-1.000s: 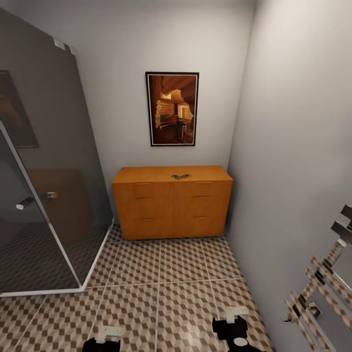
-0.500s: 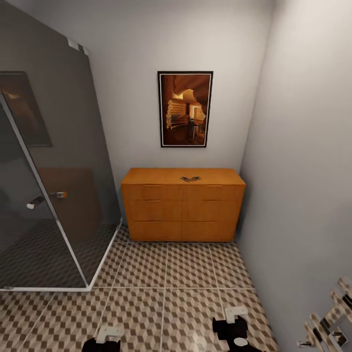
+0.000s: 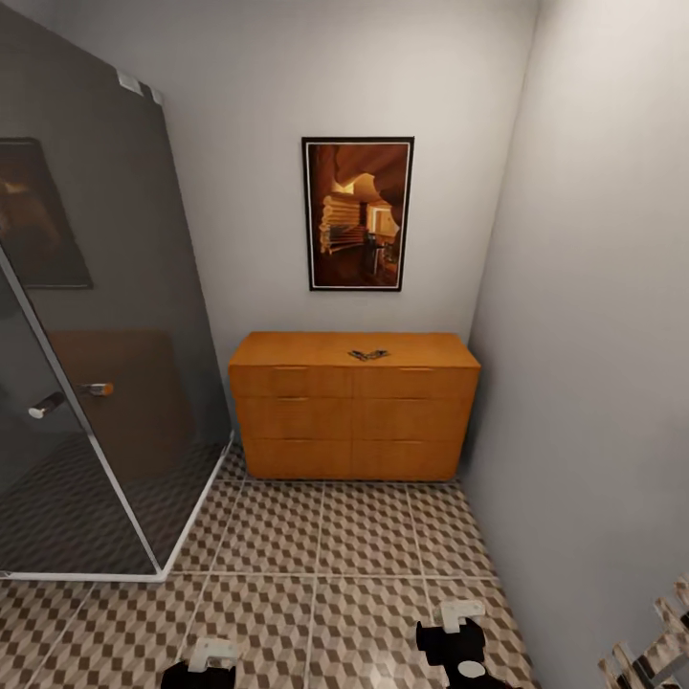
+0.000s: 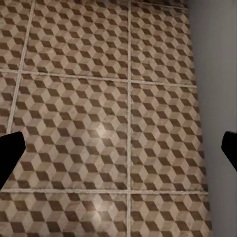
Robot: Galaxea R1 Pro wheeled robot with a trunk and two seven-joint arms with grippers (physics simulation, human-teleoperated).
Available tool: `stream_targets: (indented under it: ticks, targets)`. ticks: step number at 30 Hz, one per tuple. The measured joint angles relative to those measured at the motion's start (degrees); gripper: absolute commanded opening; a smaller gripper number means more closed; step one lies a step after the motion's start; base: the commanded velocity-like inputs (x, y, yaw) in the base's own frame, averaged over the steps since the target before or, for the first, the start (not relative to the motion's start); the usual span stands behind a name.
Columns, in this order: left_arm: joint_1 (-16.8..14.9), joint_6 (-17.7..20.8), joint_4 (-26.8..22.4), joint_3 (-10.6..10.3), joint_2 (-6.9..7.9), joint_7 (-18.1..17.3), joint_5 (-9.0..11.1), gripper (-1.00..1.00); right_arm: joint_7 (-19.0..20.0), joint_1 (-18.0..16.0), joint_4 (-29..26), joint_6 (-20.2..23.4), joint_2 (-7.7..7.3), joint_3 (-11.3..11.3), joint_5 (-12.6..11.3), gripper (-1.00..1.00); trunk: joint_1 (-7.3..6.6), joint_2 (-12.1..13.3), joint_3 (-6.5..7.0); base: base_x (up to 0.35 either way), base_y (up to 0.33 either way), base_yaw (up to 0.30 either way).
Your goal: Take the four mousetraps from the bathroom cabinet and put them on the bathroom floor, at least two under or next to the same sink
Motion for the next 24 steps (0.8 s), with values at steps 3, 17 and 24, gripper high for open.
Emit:
stream_targets:
  ticks: [3,17,24]
  targets:
    - [0.00,0.00,0.00,0.00,0.00,0.00,0.00,1.00,0.00,0.00,0.02,0.00,0.00,0.00,0.00,1.00,0.00,0.00,0.00,0.135,-0.108,0.000]
    - [0.01,-0.01,0.01,0.00,0.00,0.00,0.00,1.00,0.08,0.00,-0.02,0.01,0.02,0.00,0.00,1.00,0.00,0.00,0.00,0.134,-0.034,0.000]
    - [0.00,-0.01,0.01,0.00,0.00,0.00,0.00,1.00,0.25,0.00,0.03,0.00,0.09,0.00,0.00,1.00,0.00,0.00,0.00,0.134,-0.001,0.000]
